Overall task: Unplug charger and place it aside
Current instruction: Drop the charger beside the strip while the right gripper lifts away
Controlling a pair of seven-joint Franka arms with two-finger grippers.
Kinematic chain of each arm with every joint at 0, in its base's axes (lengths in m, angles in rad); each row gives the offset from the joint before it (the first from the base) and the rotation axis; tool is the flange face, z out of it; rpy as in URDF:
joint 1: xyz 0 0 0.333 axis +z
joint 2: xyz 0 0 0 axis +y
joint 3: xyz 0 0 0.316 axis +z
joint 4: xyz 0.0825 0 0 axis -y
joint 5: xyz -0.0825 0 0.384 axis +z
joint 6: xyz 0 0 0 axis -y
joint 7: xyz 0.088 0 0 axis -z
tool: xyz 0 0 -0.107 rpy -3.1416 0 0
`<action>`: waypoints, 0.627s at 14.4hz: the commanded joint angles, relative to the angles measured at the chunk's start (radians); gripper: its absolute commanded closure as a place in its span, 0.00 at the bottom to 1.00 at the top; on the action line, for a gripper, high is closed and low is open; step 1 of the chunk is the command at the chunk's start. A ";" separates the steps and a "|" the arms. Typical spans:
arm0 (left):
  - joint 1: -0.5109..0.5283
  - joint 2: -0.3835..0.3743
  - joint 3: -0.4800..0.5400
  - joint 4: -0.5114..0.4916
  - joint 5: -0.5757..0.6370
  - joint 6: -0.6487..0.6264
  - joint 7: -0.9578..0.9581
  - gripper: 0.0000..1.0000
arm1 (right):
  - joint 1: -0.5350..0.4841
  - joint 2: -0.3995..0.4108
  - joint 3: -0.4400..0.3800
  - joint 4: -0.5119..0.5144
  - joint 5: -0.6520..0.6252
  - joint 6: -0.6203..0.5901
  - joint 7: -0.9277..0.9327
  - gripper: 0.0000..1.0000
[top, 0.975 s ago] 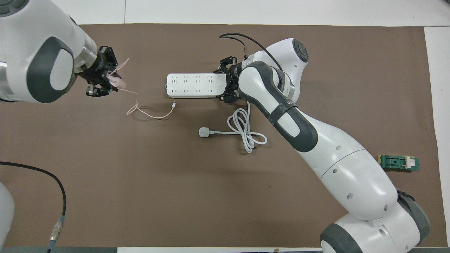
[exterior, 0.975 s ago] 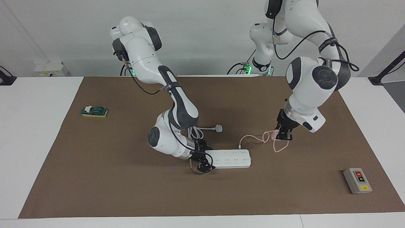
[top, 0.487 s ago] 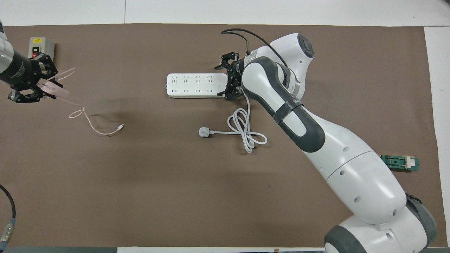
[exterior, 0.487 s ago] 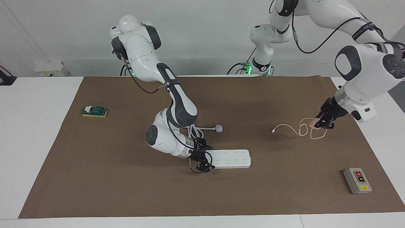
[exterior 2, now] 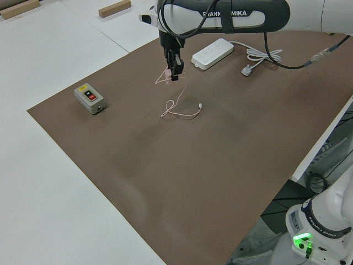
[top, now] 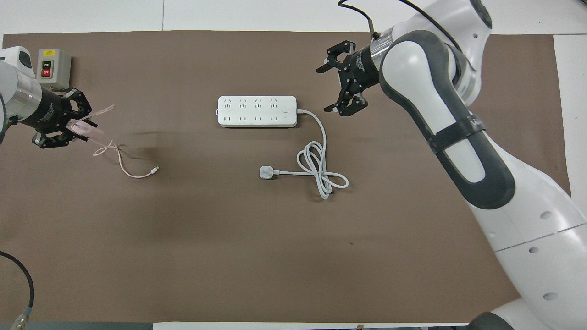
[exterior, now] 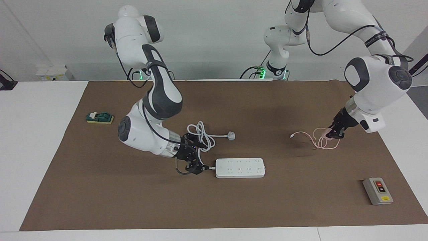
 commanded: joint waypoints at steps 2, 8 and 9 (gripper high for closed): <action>0.001 -0.050 0.004 -0.042 0.001 0.013 0.048 0.00 | -0.052 -0.145 -0.001 -0.048 -0.143 -0.164 -0.183 0.00; 0.001 -0.057 0.004 0.106 0.010 -0.159 0.333 0.00 | -0.167 -0.328 -0.001 -0.066 -0.444 -0.406 -0.952 0.00; 0.000 -0.066 0.001 0.117 0.010 -0.192 0.382 0.00 | -0.172 -0.351 -0.001 -0.081 -0.490 -0.409 -1.066 0.00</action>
